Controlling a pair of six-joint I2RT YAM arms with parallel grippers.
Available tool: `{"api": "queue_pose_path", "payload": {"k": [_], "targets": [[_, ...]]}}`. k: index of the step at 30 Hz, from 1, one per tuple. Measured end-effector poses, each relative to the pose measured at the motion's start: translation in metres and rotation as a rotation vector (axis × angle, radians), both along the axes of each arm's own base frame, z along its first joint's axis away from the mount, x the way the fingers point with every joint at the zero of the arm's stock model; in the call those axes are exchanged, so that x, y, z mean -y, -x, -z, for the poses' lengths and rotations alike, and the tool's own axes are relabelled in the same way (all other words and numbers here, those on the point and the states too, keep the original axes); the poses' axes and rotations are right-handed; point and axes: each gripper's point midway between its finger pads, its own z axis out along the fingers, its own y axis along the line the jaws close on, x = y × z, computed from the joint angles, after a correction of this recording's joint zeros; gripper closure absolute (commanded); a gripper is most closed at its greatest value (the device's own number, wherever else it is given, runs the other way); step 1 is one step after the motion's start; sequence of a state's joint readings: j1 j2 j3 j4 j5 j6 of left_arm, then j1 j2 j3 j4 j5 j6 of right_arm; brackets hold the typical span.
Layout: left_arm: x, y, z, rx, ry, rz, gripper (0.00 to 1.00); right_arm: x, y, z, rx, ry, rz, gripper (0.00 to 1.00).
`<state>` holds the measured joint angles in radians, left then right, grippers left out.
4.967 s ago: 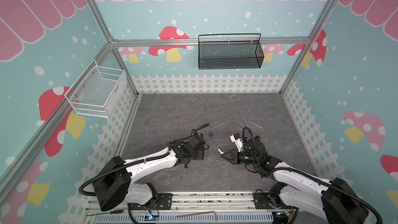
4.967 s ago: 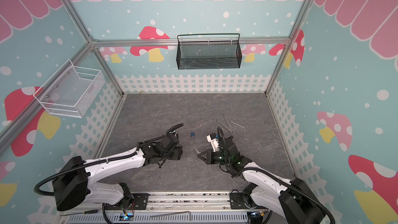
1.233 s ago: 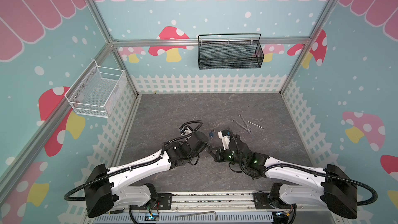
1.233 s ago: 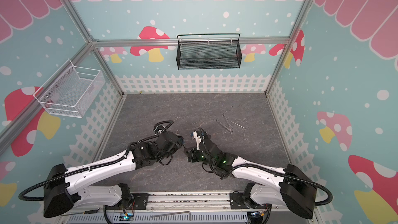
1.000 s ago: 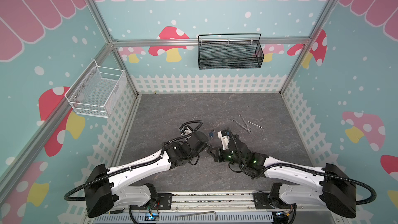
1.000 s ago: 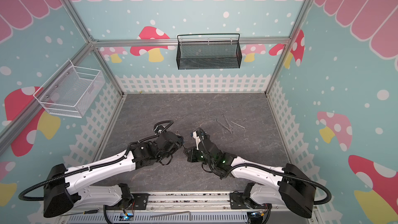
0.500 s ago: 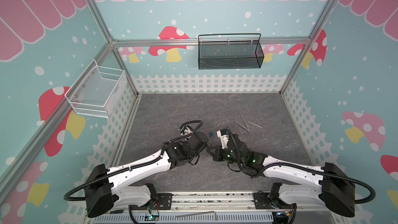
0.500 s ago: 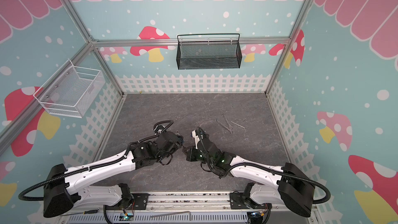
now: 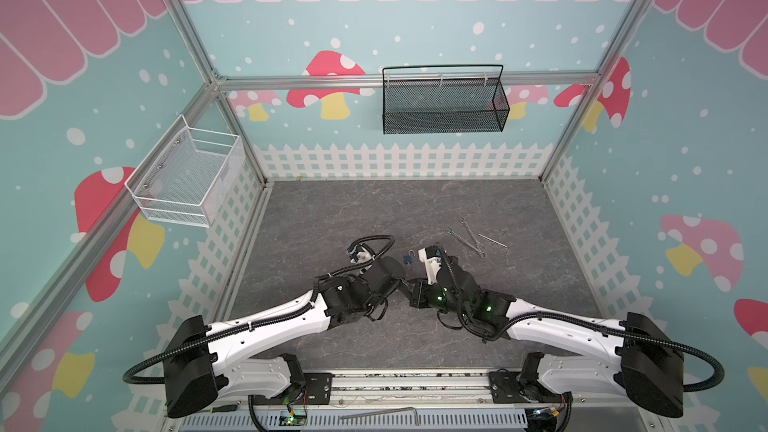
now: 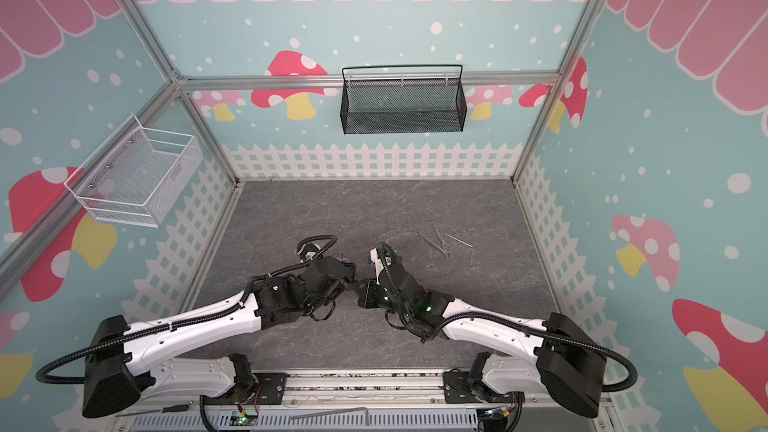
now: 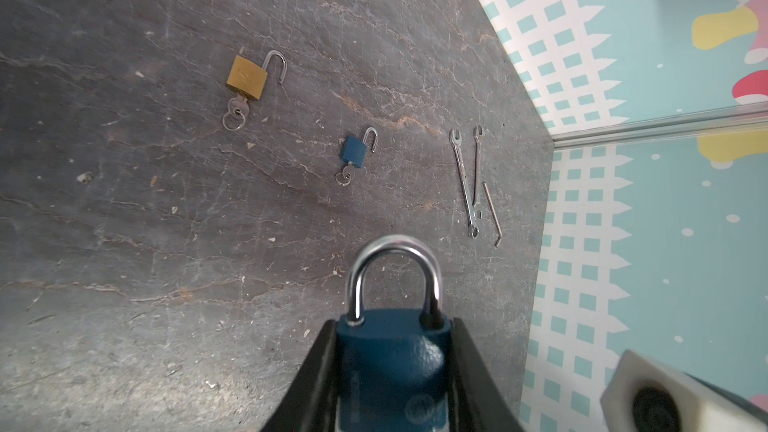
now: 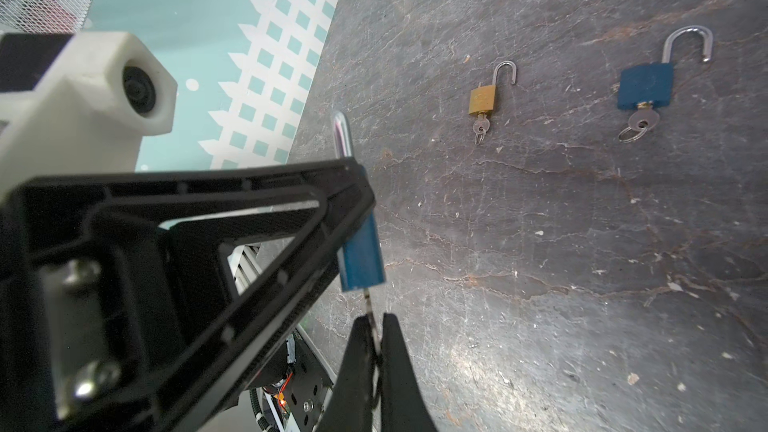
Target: Unlock with the key
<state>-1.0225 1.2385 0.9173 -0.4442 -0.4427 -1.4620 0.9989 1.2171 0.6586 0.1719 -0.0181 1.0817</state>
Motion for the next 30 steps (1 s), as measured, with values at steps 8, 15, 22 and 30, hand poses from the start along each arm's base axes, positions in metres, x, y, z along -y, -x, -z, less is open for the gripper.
{"api": "queue_pose_path", "payload": {"k": [8, 15, 22, 30], "targets": [[0.002, 0.003, -0.004, 0.024, -0.001, -0.012, 1.0, 0.001, -0.001, -0.004, 0.02, 0.014, 0.011, 1.0], [0.005, 0.005, -0.008, 0.049, -0.002, -0.012, 1.0, 0.003, 0.0, -0.008, 0.042, 0.029, 0.001, 1.0], [0.003, 0.011, -0.015, 0.089, -0.054, -0.011, 1.0, 0.001, 0.004, -0.015, 0.034, 0.047, -0.039, 1.0], [-0.002, 0.018, -0.028, 0.124, -0.001, 0.001, 1.0, -0.004, 0.013, -0.029, 0.002, -0.028, -0.114, 1.0]]}}
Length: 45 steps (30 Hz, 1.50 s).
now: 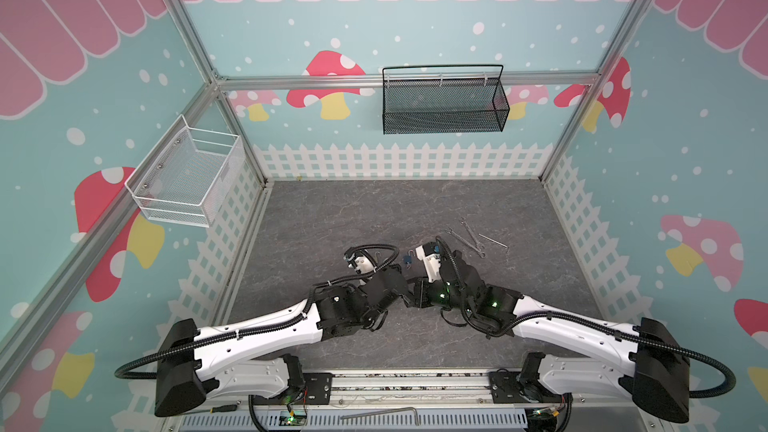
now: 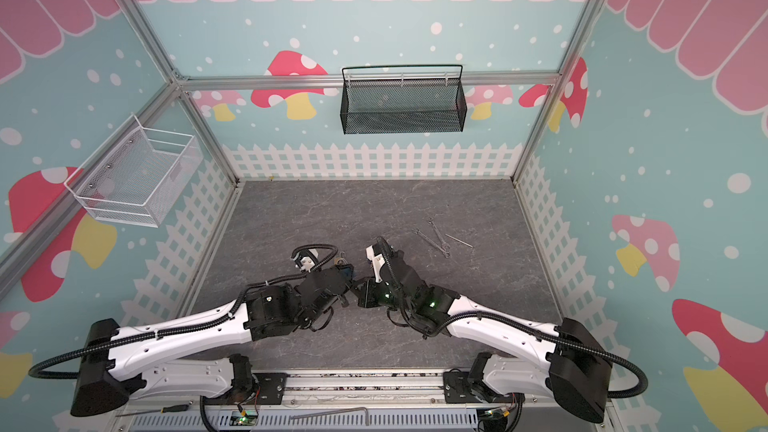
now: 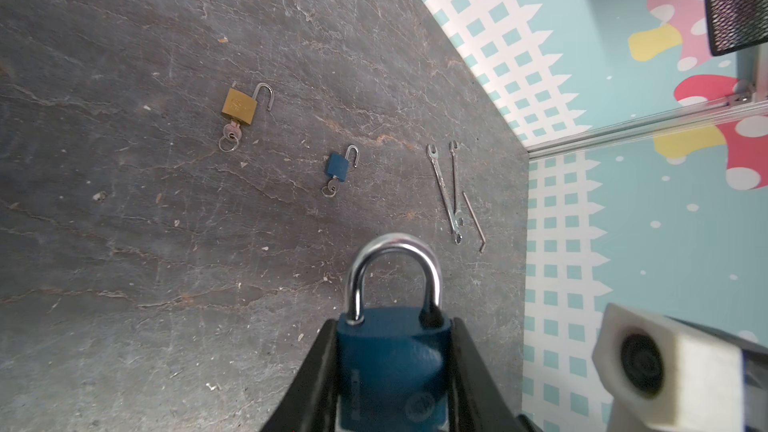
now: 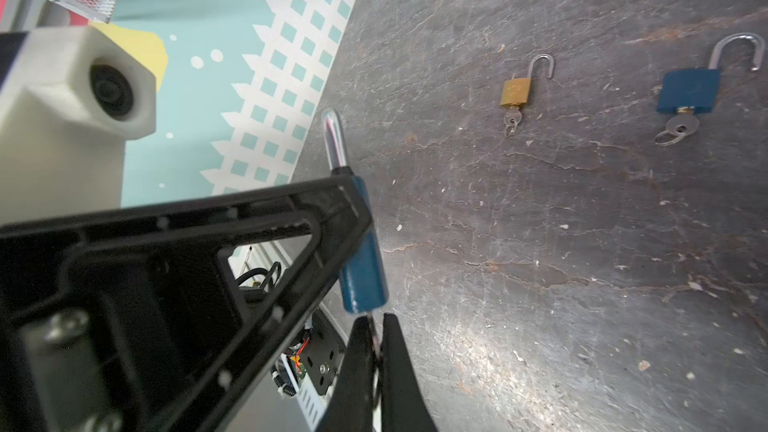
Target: Unlock with the key
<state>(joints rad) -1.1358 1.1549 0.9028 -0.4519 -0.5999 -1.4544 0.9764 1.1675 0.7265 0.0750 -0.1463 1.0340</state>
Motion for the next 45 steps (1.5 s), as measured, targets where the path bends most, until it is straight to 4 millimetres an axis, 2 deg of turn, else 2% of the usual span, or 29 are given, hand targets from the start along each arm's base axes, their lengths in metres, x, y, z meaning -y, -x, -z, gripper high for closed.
{"api": "queue_pose_path", "payload": {"k": [7, 16, 32, 45], "targets": [[-0.005, 0.005, -0.015, 0.053, 0.107, 0.016, 1.0, -0.005, 0.008, -0.018, -0.044, -0.095, -0.065, 1.0], [-0.001, 0.003, -0.035, 0.102, 0.181, 0.026, 1.0, -0.004, 0.009, -0.041, -0.094, -0.201, -0.086, 1.0], [0.004, 0.005, -0.041, 0.137, 0.246, 0.047, 1.0, 0.001, 0.013, -0.046, -0.178, -0.348, -0.106, 1.0], [0.003, 0.009, -0.051, 0.178, 0.284, 0.067, 1.0, 0.001, 0.016, -0.056, -0.177, -0.413, -0.129, 1.0]]}}
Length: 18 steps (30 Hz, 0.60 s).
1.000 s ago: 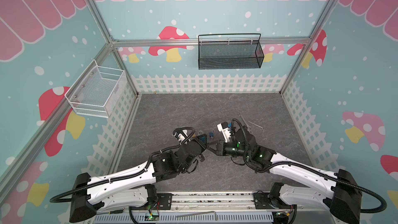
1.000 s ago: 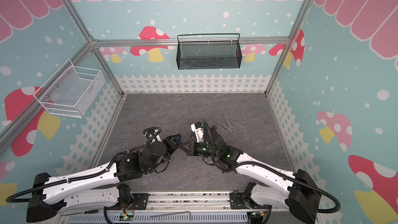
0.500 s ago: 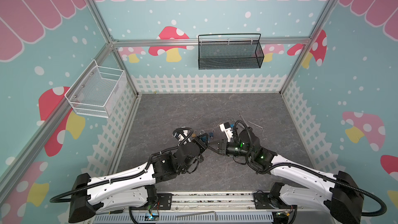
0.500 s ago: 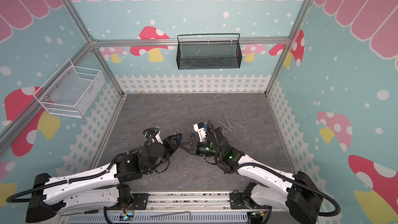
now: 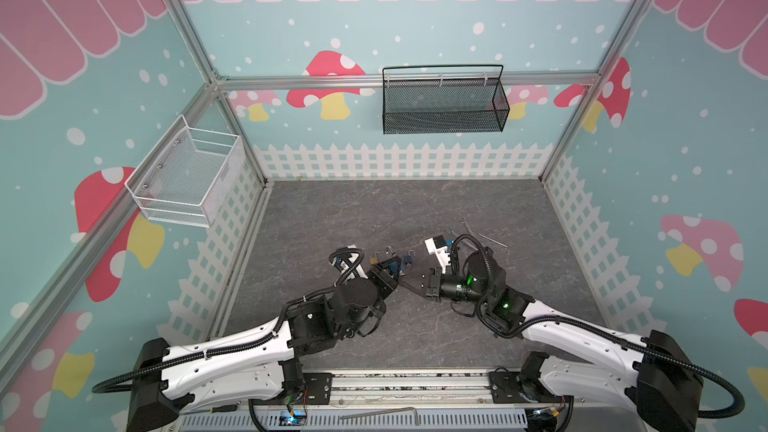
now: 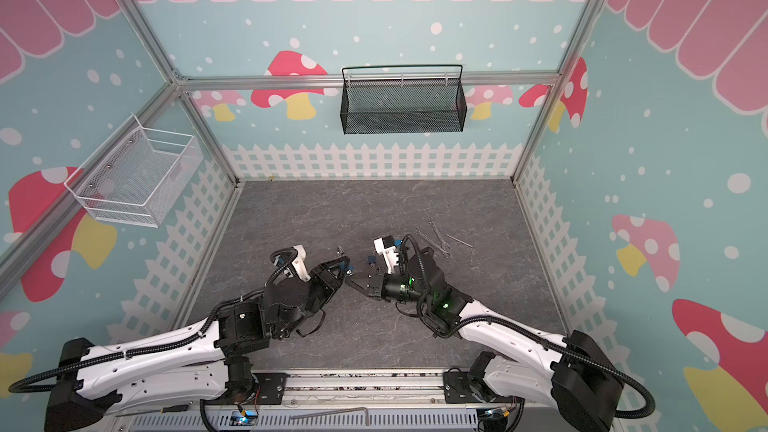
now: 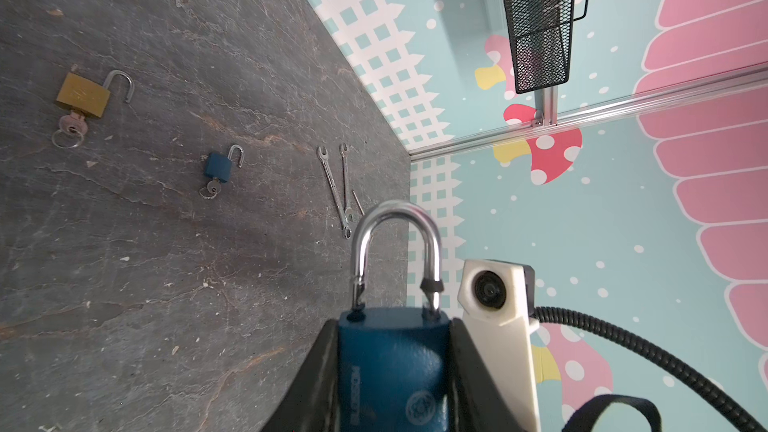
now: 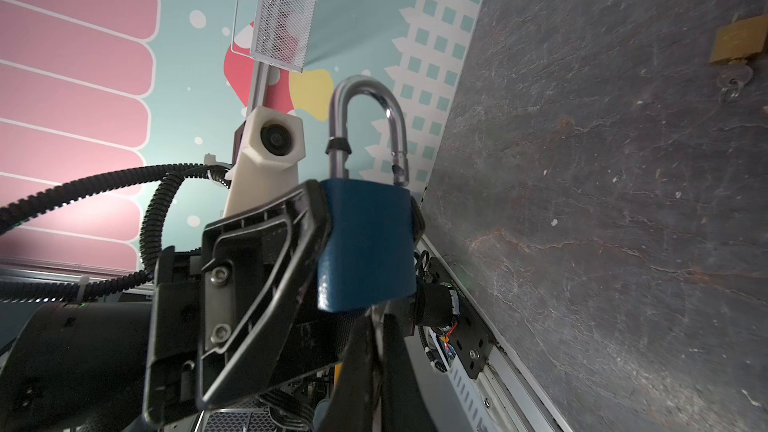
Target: Unlock with the key
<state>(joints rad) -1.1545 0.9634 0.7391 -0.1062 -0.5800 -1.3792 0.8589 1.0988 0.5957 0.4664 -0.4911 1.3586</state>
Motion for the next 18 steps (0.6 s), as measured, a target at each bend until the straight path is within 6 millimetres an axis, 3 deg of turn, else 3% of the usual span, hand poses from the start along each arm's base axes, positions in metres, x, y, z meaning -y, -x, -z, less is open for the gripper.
{"api": "queue_pose_path", "payload": {"k": [7, 18], "targets": [[0.001, 0.001, -0.008, 0.008, -0.089, 0.019, 1.0, 0.003, -0.001, -0.001, 0.071, 0.023, 0.012, 0.98], [-0.006, 0.003, -0.016, 0.029, -0.229, 0.053, 1.0, 0.013, -0.015, -0.008, 0.298, 0.179, 0.062, 0.53]]}}
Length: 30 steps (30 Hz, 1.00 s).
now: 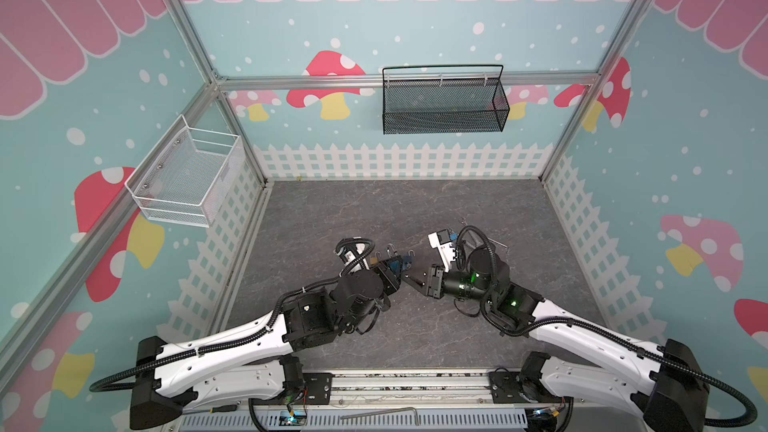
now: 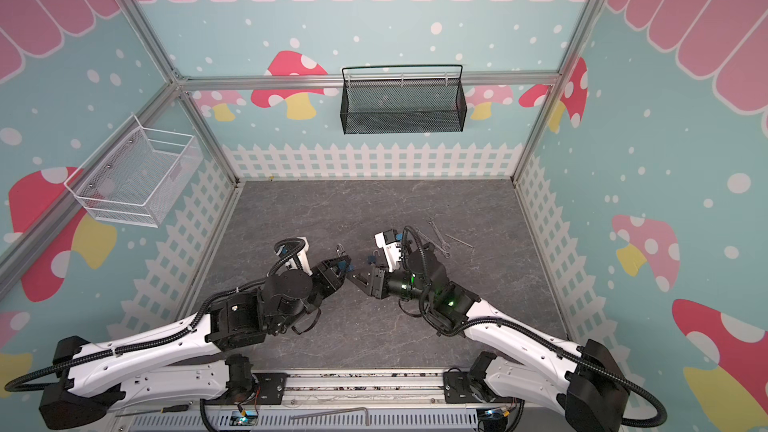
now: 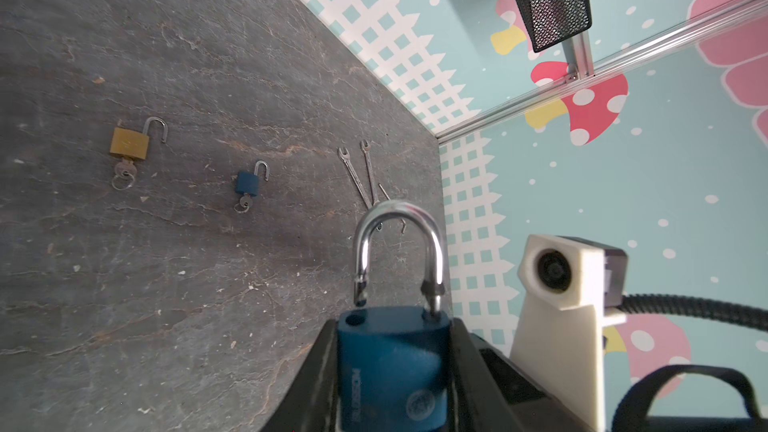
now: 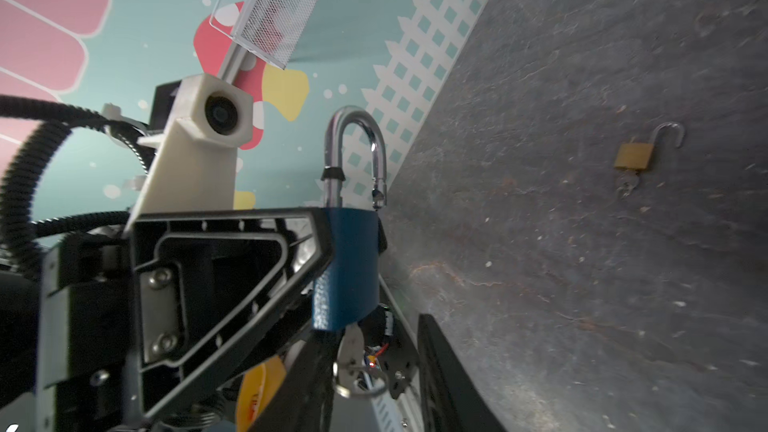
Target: Unlock with the key
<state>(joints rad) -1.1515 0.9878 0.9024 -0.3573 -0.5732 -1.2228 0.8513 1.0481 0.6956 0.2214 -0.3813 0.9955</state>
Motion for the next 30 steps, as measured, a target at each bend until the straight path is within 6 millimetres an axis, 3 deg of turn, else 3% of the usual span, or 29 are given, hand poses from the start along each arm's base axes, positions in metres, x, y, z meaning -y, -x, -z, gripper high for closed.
{"api": "queue_pose_path", "payload": {"k": [8, 13, 18, 24, 30], "targets": [[-0.024, 0.002, -0.009, 0.072, -0.107, 0.017, 1.0, 0.011, -0.01, -0.007, 0.128, 0.146, 0.021, 0.42], [-0.028, 0.003, -0.013, 0.16, -0.236, 0.077, 1.0, 0.027, -0.014, -0.005, 0.174, 0.263, 0.052, 0.39], [-0.017, 0.004, 0.006, 0.251, -0.416, 0.197, 1.0, 0.042, -0.019, -0.016, 0.226, 0.372, 0.086, 0.38], [0.011, 0.009, 0.04, 0.356, -0.588, 0.394, 1.0, 0.044, -0.027, -0.029, 0.273, 0.462, 0.087, 0.36], [0.027, 0.009, 0.041, 0.455, -0.62, 0.462, 1.0, 0.042, -0.039, -0.02, 0.274, 0.564, 0.081, 0.34]]}}
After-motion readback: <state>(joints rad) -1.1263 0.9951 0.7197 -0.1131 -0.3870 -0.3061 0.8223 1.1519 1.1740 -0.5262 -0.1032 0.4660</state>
